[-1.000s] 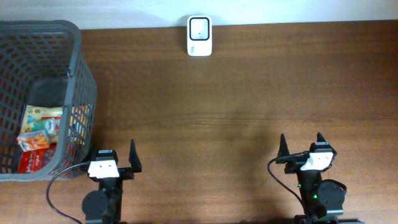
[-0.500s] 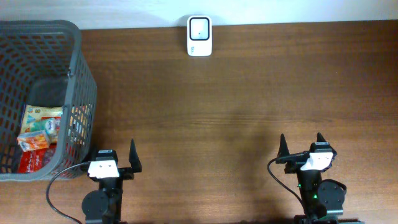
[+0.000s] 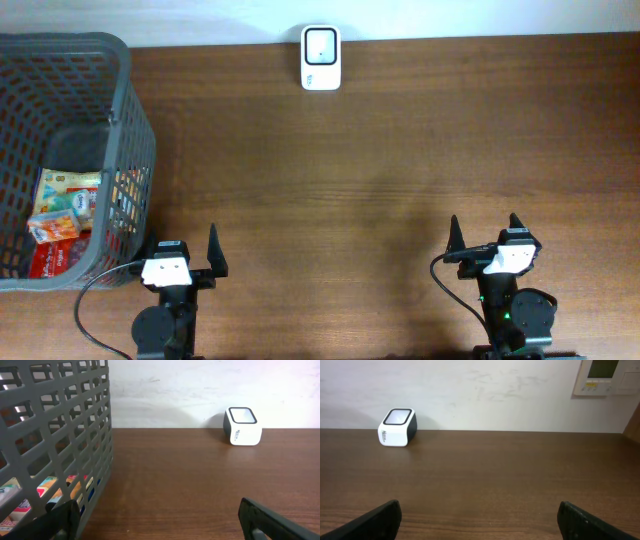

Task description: Scan the item barcode

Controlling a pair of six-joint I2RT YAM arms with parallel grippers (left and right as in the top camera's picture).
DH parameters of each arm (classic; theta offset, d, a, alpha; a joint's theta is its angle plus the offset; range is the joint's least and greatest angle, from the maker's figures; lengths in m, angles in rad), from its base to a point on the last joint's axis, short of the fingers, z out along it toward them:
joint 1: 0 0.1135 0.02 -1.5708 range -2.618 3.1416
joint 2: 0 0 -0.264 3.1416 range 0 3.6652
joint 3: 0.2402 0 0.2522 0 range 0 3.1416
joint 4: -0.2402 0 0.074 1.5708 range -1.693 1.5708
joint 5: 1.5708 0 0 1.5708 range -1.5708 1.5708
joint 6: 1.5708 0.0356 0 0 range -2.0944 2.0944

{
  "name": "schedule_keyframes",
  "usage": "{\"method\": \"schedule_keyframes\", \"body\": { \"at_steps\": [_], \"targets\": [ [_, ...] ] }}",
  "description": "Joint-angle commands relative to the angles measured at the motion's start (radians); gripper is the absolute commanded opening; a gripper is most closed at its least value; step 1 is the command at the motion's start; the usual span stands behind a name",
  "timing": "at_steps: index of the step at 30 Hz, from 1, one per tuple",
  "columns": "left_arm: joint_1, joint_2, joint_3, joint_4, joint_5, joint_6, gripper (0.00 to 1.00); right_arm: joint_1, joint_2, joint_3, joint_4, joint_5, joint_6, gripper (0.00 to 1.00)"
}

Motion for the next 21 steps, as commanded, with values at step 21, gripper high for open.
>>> {"method": "schedule_keyframes", "body": {
  "at_steps": [21],
  "targets": [
    [-0.005,-0.008,-0.005,0.52,0.664,0.01,0.99,-0.003,-0.003,-0.009,-0.002,0.008,0.0,0.98]
  ]
}}
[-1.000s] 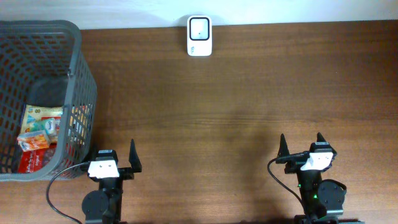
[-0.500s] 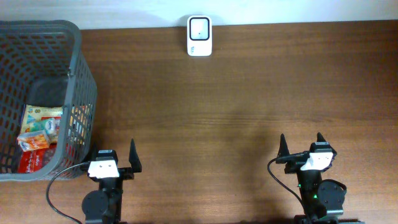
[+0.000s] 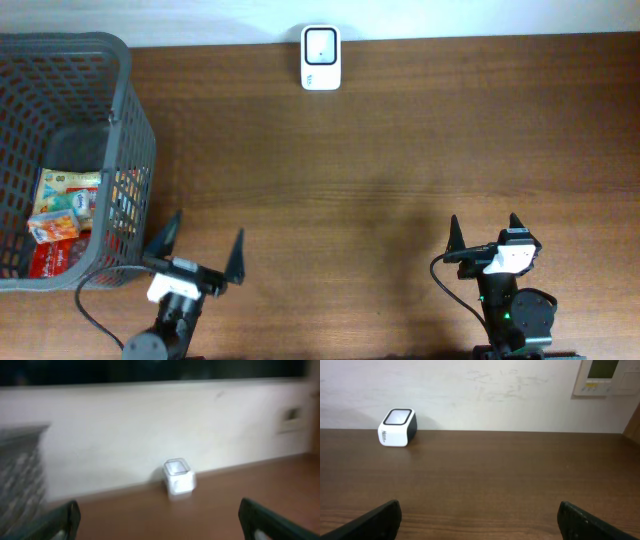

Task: Scan the item barcode
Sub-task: 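Reach the left gripper into the basket and grasp the orange tissue box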

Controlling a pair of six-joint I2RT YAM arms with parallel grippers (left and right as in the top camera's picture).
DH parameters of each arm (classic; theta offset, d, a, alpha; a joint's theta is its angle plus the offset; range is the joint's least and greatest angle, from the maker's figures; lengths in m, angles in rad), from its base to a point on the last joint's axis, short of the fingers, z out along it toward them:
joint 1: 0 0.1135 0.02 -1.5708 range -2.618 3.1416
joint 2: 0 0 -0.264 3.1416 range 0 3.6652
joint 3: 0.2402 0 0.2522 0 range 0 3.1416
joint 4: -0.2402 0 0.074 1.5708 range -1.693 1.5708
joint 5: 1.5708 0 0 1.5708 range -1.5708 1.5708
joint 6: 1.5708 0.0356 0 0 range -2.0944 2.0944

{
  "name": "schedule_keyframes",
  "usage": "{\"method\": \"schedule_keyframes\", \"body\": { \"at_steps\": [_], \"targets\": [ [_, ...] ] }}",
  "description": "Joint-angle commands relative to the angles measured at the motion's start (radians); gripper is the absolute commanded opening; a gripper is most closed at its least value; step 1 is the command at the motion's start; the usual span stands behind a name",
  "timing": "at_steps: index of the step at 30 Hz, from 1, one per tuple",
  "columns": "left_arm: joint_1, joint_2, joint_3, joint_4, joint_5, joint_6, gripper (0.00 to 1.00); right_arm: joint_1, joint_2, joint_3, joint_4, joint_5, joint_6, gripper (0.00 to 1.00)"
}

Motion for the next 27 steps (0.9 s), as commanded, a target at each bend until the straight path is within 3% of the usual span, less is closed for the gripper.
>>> {"method": "schedule_keyframes", "body": {
  "at_steps": [1,4,8,10,14,15,19,20,23,25,27],
  "targets": [
    [-0.004,-0.006,0.001,0.245,0.317,-0.018,0.99,-0.003,-0.003,-0.009,-0.002,0.008,0.0,0.99],
    [-0.004,-0.006,0.002,0.446,0.318,-0.166,0.99,-0.003,-0.003,-0.009,-0.002,0.008,0.0,0.99],
    [-0.004,-0.006,0.084,0.477,0.293,-0.174,0.99,-0.003,-0.003,-0.009,-0.002,0.008,0.0,0.99],
    [-0.004,0.008,0.164,0.455,0.243,-0.174,0.99,-0.003,-0.003,-0.009,-0.002,0.008,0.0,0.98],
    [-0.004,0.13,0.428,0.171,0.082,-0.155,0.99,-0.003,-0.003,-0.009,-0.002,0.008,0.0,0.98],
    [-0.004,0.187,0.491,0.167,0.087,-0.118,0.99,-0.003,-0.003,-0.009,-0.002,0.008,0.0,0.99],
    [-0.003,0.402,0.552,0.472,0.047,-0.066,0.99,-0.003,-0.003,-0.009,-0.002,0.008,0.0,0.98],
    [-0.002,0.5,0.605,0.451,-0.002,-0.057,0.99,-0.003,-0.003,-0.009,-0.002,0.008,0.0,0.98],
    [0.017,0.735,0.937,-0.051,-0.013,-0.056,0.99,-0.003,-0.003,-0.009,-0.002,0.008,0.0,0.99],
    [0.017,0.973,1.273,-0.475,0.11,-0.056,0.99,-0.003,-0.003,-0.009,-0.002,0.008,0.0,0.98],
    [0.027,1.115,1.47,-0.643,0.105,0.011,0.99,-0.003,-0.003,-0.009,-0.002,0.008,0.0,0.99]
  ]
}}
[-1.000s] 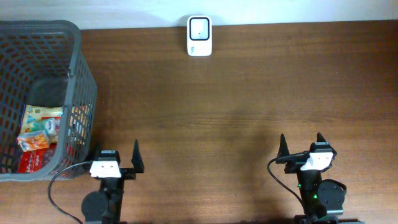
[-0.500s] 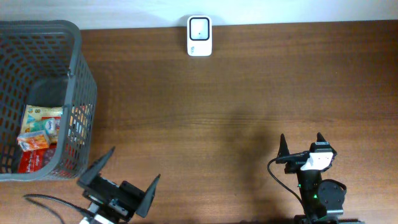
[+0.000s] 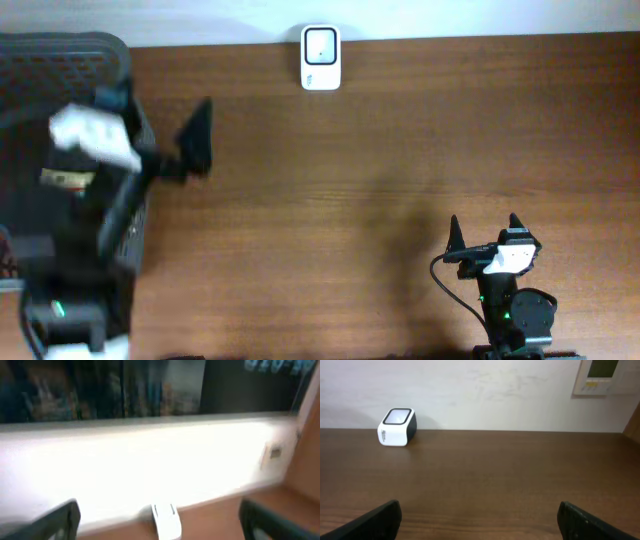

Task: Scan the item barcode
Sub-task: 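Reach the left gripper into the basket and grasp the orange tissue box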

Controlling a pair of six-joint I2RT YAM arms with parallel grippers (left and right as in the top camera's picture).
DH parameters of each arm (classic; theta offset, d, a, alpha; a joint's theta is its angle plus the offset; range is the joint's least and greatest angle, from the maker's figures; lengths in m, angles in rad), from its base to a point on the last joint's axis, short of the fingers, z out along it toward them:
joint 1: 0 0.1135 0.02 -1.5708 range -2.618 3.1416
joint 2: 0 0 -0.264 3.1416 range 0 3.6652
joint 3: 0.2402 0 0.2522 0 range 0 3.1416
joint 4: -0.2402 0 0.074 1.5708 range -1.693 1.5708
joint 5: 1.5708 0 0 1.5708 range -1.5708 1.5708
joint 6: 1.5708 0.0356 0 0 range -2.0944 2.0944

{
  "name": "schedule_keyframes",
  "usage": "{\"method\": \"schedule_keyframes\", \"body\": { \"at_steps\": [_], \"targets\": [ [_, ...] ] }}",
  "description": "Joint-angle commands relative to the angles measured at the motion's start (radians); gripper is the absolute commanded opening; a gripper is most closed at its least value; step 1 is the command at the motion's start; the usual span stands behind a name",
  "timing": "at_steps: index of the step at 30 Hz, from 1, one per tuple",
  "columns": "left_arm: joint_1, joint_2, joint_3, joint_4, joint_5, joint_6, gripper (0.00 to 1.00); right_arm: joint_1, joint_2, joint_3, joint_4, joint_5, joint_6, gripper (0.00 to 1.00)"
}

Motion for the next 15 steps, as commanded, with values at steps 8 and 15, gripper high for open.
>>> {"method": "schedule_keyframes", "body": {
  "at_steps": [8,15],
  "targets": [
    [0.526,0.622,0.868,-0.738,-0.181,-0.183,0.99,-0.003,-0.006,-0.009,-0.002,0.008,0.0,0.98],
    [0.683,0.85,0.868,-1.118,-0.267,-0.18,0.99,-0.003,-0.006,-0.009,-0.002,0.008,0.0,0.98]
  ]
}}
